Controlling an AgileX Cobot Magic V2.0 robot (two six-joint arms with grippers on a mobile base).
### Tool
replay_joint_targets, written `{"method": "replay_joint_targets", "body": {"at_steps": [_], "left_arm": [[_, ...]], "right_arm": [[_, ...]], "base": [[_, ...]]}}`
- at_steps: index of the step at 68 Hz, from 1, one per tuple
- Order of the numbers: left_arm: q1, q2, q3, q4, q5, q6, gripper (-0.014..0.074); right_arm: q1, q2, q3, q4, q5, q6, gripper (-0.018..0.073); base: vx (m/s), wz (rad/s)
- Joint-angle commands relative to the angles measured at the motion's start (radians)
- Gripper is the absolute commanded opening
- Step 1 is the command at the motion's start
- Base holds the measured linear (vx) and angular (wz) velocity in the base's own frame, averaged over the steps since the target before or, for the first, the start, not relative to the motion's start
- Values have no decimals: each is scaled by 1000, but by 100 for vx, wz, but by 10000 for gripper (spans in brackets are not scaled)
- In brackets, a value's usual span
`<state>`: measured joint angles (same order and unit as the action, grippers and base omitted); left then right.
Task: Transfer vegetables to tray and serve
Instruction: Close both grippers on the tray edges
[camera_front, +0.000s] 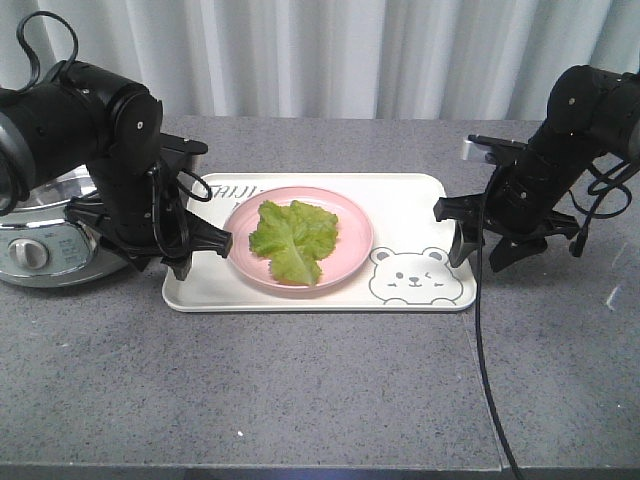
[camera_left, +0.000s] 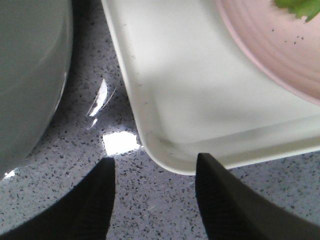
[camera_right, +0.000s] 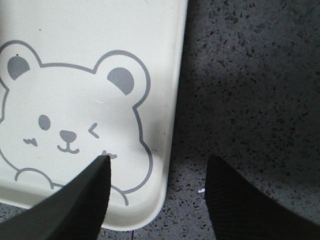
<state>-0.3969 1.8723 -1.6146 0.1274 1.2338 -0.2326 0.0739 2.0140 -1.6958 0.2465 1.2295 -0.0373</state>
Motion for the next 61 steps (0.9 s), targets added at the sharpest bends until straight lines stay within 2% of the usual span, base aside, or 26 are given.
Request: {"method": "replay_joint_targets", "body": {"at_steps": [1,61], "left_arm": [[-2,-46,-23,8,-6,-1,365],[-2,-11,-23,8,-18,0,365]], "right_arm": [[-2,-53,-24,10,-16,-4,418],[-2,-53,-24,32,-26,-4,418]], "base": [[0,0],[0,0]]}}
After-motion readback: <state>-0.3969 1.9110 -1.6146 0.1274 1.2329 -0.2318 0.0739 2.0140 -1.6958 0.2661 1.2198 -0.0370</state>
